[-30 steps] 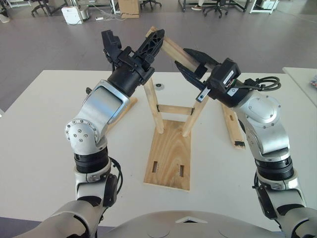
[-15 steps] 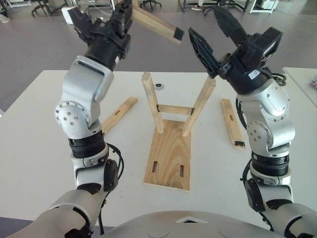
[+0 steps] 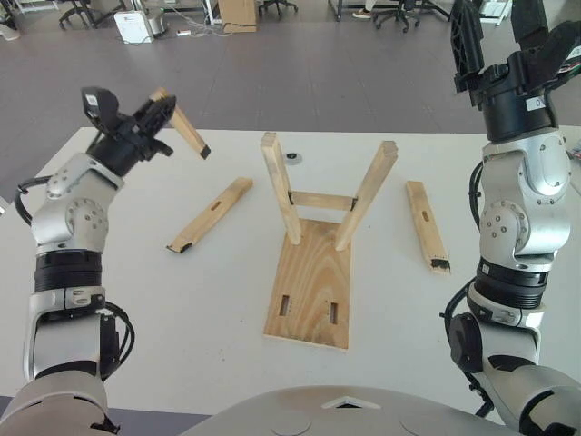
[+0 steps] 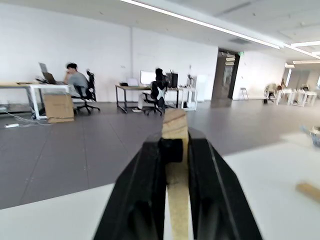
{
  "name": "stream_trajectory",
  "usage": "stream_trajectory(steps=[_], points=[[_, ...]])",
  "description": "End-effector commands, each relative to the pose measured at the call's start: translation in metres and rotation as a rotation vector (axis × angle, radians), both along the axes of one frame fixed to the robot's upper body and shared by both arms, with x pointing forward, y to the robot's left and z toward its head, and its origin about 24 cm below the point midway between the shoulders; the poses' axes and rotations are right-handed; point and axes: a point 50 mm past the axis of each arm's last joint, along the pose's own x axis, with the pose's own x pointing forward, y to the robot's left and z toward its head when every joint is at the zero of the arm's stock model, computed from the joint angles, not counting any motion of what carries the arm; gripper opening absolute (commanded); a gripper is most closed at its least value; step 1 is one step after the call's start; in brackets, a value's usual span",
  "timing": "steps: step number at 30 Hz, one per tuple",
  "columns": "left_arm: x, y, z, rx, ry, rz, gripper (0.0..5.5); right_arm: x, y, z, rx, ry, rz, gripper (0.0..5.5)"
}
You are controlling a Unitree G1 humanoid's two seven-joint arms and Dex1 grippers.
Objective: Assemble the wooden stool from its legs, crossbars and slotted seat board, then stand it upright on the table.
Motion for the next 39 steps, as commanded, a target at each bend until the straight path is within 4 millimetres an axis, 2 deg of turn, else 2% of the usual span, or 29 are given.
stream_trajectory(steps=[1,6,10,18,27,31,34,39], points=[[0.0,0.0,-0.03,0.101,0.05,-0.005,0.4,0.004,-0.01,-0.005,-0.005,0.02,-0.049,3.68],[-0.001,-0.009,-0.059,0.111,0.115,-0.032,0.4,0.004,-0.01,-0.003,-0.021,-0.001,-0.064,3.68],[-0.001,-0.006,-0.064,0.147,0.141,-0.03,0.4,0.002,-0.008,0.006,-0.046,-0.04,-0.078,3.68],[-0.005,-0.002,-0.076,0.17,0.172,-0.009,0.4,0.001,-0.005,0.007,-0.068,-0.041,-0.081,3.68],[-0.005,-0.011,-0.111,0.165,0.275,-0.005,0.4,0.0,-0.001,0.006,-0.075,-0.031,-0.069,3.68],[-0.005,-0.015,-0.114,0.183,0.285,-0.034,0.4,0.001,0.0,0.006,-0.076,-0.028,-0.062,3.68],[-0.011,-0.009,-0.115,0.21,0.296,-0.04,0.4,0.0,-0.001,0.005,-0.074,-0.027,-0.067,3.68],[-0.016,-0.006,-0.103,0.261,0.258,-0.066,0.4,-0.001,-0.002,0.003,-0.081,-0.023,-0.078,3.68]])
